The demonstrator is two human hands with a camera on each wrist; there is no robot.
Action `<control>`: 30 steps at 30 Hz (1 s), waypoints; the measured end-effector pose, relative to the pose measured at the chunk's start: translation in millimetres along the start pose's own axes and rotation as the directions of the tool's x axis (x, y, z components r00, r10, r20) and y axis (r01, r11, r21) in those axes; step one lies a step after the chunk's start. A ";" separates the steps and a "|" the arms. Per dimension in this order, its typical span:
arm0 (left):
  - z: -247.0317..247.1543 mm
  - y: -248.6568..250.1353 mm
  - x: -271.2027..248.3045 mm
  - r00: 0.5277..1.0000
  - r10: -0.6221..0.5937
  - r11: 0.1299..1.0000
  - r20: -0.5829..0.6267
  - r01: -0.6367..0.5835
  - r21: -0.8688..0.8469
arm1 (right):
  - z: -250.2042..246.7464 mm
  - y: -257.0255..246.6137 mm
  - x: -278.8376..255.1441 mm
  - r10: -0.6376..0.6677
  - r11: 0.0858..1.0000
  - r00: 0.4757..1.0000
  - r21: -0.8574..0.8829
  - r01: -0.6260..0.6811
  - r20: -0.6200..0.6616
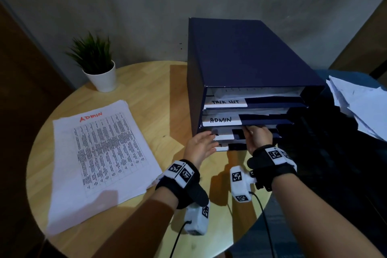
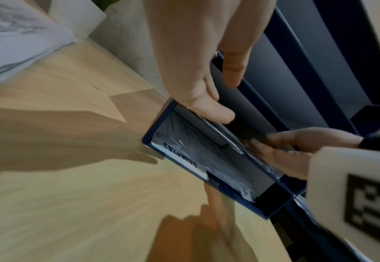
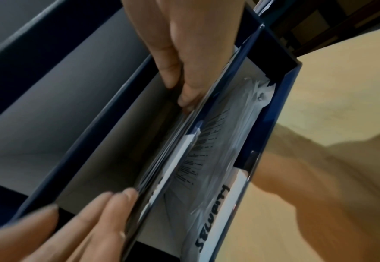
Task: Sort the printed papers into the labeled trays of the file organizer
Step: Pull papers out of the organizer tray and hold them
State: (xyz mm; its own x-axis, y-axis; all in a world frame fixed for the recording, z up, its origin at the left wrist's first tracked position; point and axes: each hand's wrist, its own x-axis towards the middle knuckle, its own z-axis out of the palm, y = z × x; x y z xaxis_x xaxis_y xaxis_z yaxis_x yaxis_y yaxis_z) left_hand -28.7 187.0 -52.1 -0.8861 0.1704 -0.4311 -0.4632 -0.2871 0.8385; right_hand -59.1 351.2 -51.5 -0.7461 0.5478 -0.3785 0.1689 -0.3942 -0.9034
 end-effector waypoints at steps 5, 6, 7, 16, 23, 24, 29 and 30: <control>-32.5 -10.6 -6.8 0.976 0.086 0.961 -0.199 -0.029 0.274 | -7.9 13.0 -20.9 -0.062 0.998 0.997 -0.017 0.061 -0.043; -44.8 -12.1 -7.2 0.964 0.120 0.942 -0.239 -0.034 0.335 | -7.6 17.1 -29.8 -0.047 0.999 0.998 -0.007 0.047 -0.028; -58.6 -13.2 -8.0 0.950 0.155 0.907 -0.271 -0.028 0.421 | -6.1 20.7 -40.8 -0.027 0.999 1.000 -0.022 0.027 0.000; -156.7 -18.7 -41.0 0.965 0.149 0.080 -0.216 0.206 0.975 | 24.7 86.0 -101.4 0.186 0.826 0.954 -0.564 -0.022 0.236; -161.8 -10.2 -47.3 0.989 0.087 -0.097 -0.118 0.127 0.987 | 64.7 102.9 -133.0 0.324 0.164 0.768 -0.832 0.530 0.553; -161.2 -10.4 -47.4 0.990 0.089 -0.124 -0.107 0.118 0.985 | 68.4 101.9 -135.6 0.349 0.065 0.759 -0.822 0.565 0.550; -157.2 -12.1 -48.6 0.984 0.141 -0.175 -0.108 0.132 0.976 | 75.0 94.2 -130.9 0.452 -0.140 0.757 -0.801 0.583 0.472; -156.2 -10.9 -48.2 0.981 0.150 -0.158 -0.121 0.144 0.977 | 74.8 92.2 -128.5 0.460 -0.128 0.762 -0.815 0.565 0.456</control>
State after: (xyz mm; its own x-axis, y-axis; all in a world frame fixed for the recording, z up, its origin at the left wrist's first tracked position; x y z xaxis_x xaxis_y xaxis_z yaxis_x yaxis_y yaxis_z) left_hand 16.1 34.7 -92.5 -0.9411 0.0105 -0.3379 -0.0361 0.9907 0.1314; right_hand 4.2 189.2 -71.0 -0.7843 -0.1007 -0.6122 0.0814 0.9615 -0.2625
